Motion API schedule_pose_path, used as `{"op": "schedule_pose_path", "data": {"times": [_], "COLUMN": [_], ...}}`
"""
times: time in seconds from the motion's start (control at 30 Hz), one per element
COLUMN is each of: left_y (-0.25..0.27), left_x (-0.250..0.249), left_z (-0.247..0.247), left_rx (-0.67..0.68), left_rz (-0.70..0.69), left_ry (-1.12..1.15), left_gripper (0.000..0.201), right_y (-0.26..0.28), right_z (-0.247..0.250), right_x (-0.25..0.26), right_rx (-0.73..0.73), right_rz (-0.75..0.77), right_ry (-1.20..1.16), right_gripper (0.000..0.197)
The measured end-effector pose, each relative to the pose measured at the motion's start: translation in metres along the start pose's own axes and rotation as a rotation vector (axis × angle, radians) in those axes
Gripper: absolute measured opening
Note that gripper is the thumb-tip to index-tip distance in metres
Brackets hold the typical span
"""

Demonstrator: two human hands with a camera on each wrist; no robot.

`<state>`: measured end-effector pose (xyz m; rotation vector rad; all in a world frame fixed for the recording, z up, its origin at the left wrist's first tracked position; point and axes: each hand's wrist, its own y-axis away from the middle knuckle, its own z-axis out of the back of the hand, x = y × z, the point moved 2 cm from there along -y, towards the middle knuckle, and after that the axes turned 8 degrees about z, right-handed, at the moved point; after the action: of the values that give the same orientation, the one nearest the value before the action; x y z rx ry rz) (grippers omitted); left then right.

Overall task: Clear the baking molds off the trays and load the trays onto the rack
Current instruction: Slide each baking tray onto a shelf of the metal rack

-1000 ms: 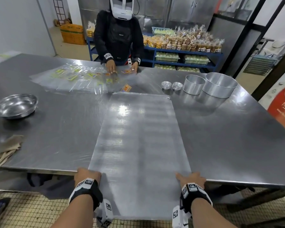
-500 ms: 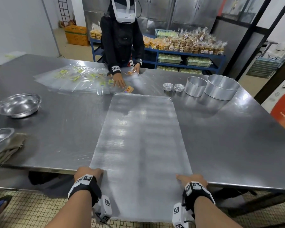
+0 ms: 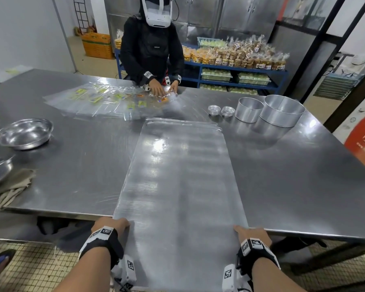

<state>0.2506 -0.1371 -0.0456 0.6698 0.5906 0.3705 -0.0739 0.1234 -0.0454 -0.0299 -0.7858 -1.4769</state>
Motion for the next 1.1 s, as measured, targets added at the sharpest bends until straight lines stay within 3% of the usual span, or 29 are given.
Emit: {"op": "schedule_pose_path", "data": {"times": [0.17, 0.37, 0.53, 0.67, 0.83, 0.9, 1.0, 1.1], "left_y": [-0.008, -0.025, -0.048, -0.046, -0.046, -0.042, -0.032, -0.032], "left_x": [-0.002, -0.013, -0.014, -0.018, -0.023, -0.022, -0.015, -0.001], "left_z": [-0.003, -0.011, -0.021, -0.021, -0.025, -0.025, -0.019, -0.021], "left_rx": [-0.014, -0.056, -0.073, -0.063, -0.064, -0.073, -0.06, 0.042], "left_rz": [0.023, 0.069, 0.136, 0.132, 0.079, 0.071, 0.08, 0.08], "left_ry": [-0.016, -0.065, -0.017, -0.065, -0.016, -0.018, 0.009, 0.011], "left_gripper": [0.035, 0.046, 0.076, 0.074, 0.078, 0.079, 0.058, 0.043], "right_y": [-0.002, -0.008, -0.014, -0.021, -0.007, 0.001, 0.001, -0.012], "right_z": [-0.006, -0.017, -0.02, -0.021, -0.021, -0.02, -0.02, -0.029], "right_x": [0.006, 0.015, 0.022, 0.025, 0.029, 0.024, 0.012, -0.012], "right_rx": [-0.001, -0.026, 0.003, -0.003, 0.023, 0.044, 0.073, 0.117], "right_rz": [-0.019, 0.049, 0.096, 0.102, 0.032, 0.017, 0.027, 0.033], "right_ry": [0.001, -0.052, 0.027, 0.018, -0.066, -0.101, -0.162, -0.249], "right_gripper": [0.032, 0.056, 0.066, 0.065, 0.093, 0.09, 0.083, 0.093]}}
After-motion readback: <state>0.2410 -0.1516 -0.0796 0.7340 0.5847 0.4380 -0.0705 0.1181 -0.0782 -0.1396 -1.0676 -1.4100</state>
